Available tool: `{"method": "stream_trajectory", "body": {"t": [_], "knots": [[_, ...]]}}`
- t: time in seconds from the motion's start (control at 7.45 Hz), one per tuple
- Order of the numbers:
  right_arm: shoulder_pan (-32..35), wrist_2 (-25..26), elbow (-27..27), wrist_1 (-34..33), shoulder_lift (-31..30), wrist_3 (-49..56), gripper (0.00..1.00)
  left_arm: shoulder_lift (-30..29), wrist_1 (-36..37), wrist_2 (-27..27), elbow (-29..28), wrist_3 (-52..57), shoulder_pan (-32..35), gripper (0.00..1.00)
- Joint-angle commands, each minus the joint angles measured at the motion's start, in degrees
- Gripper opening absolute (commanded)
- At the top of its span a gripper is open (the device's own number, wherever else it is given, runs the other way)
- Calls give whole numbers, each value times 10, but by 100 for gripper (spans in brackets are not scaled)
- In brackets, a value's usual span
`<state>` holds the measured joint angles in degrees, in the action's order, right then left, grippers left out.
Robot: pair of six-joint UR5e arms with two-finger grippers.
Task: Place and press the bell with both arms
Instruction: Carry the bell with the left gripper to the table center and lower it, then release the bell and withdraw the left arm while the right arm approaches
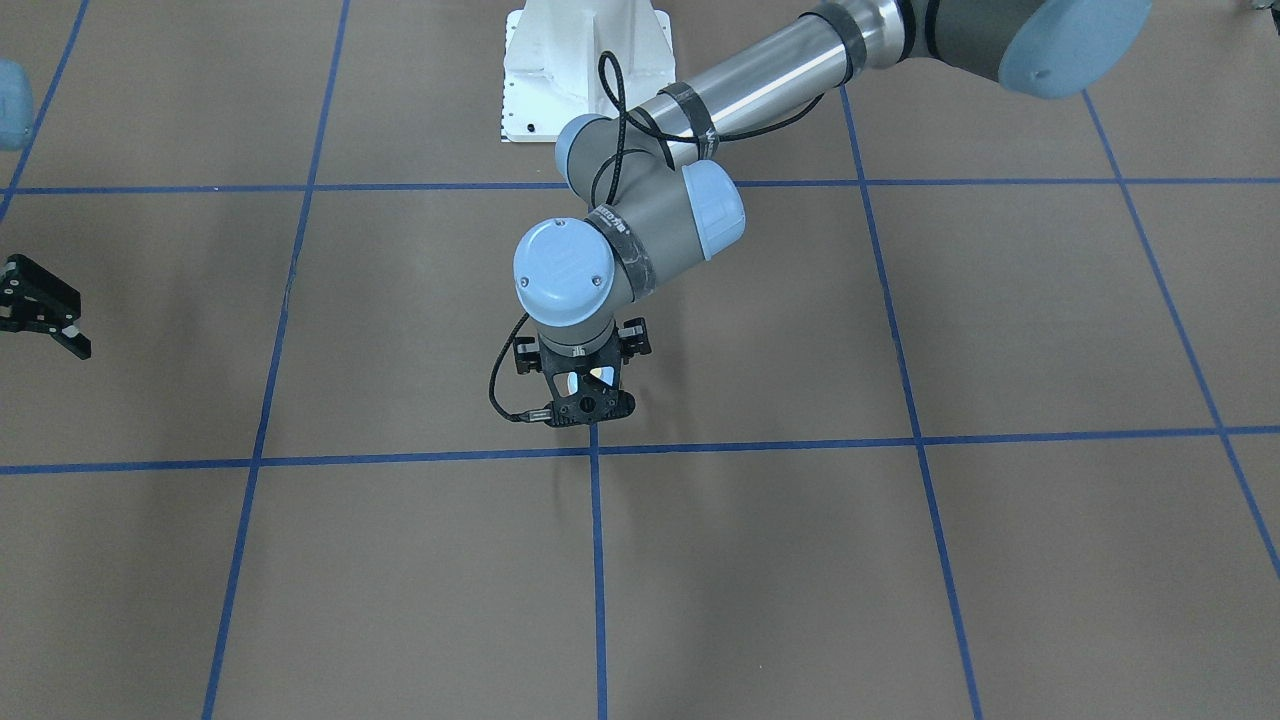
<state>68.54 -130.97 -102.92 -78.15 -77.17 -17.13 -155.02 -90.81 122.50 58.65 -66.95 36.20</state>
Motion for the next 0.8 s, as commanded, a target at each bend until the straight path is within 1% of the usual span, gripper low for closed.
{"method": "stream_trajectory", "body": {"t": [0.0, 0.13, 0.27, 0.4, 0.54, 0.67], "knots": [[-33, 2, 4, -2, 45, -63, 100, 37, 6, 3, 66, 36, 40, 100], [-54, 2, 3, 0, 62, -90, 100, 80, 52, 4, 129, 91, 72, 100], [-72, 2, 4, -4, 83, -110, 100, 136, 133, 2, 221, 215, 91, 100], [-85, 2, 3, -4, 100, -150, 100, 185, 191, -2, 300, 297, 141, 100], [-96, 2, -2, -4, 118, -190, 100, 245, 202, -1, 368, 359, 178, 100], [-117, 10, -1, -5, 137, -230, 100, 306, 203, -2, 414, 430, 207, 100]]}}
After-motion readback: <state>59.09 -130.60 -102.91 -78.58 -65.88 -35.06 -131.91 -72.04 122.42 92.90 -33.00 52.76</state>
